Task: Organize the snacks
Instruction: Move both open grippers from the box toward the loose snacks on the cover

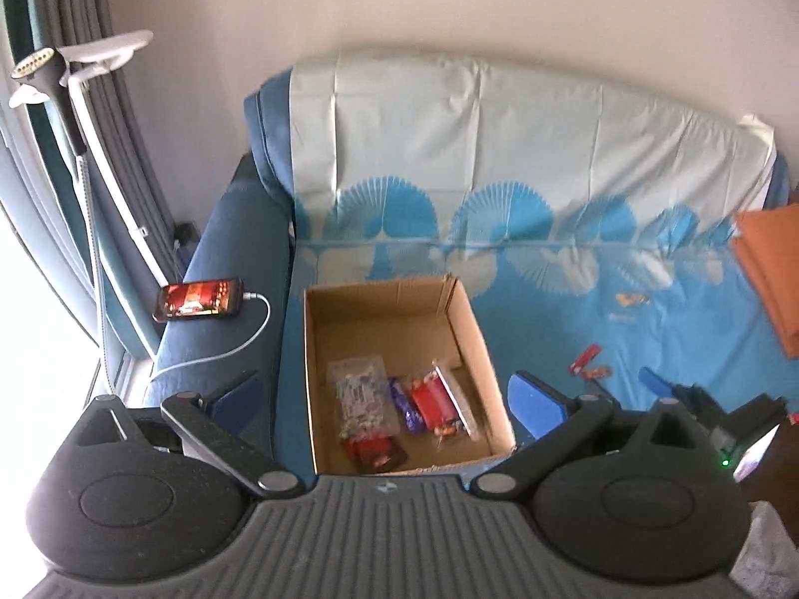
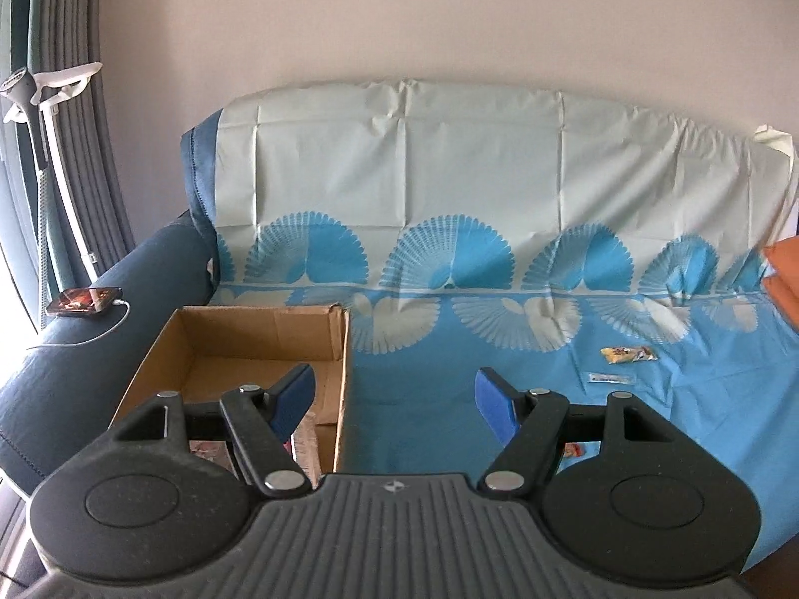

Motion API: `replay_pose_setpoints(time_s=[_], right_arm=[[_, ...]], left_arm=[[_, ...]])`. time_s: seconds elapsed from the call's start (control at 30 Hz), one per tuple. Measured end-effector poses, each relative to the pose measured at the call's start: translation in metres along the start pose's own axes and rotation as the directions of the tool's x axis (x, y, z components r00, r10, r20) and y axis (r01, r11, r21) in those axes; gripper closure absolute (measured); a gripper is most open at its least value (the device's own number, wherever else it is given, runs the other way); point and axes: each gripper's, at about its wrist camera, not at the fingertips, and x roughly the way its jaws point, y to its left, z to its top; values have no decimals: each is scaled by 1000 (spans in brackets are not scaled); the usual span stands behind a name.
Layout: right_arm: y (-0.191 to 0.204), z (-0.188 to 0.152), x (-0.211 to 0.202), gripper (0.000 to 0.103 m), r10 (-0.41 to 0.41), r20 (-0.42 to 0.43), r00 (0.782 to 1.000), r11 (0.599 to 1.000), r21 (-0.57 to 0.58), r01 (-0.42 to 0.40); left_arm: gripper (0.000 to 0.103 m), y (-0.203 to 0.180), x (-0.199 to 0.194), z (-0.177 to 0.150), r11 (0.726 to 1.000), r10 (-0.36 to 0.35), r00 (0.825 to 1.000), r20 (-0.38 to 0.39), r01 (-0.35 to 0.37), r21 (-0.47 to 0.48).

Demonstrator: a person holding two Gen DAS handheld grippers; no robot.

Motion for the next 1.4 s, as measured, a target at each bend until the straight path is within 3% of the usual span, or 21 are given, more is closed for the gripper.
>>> replay_pose_setpoints(time_s=[0.47, 0.87, 1.1, 1.4], right_arm=[[-1, 9, -7, 27, -37, 45, 998, 998, -40, 39], [4, 10, -9, 25, -36, 64, 997, 997, -62, 40], [2, 10, -4, 25, -42, 53, 998, 997, -60, 45], [-14, 1, 3, 25, -69, 40, 997, 998, -10, 70]], left_arm=[[0, 7, -41, 3, 1000, -14, 988, 152, 17, -15], [0, 21, -34, 5, 998, -23, 993, 116, 30, -59], [0, 8, -40, 5, 1000, -24, 985, 173, 26, -14], [0, -3, 0, 0, 999, 22, 993, 120, -26, 30]])
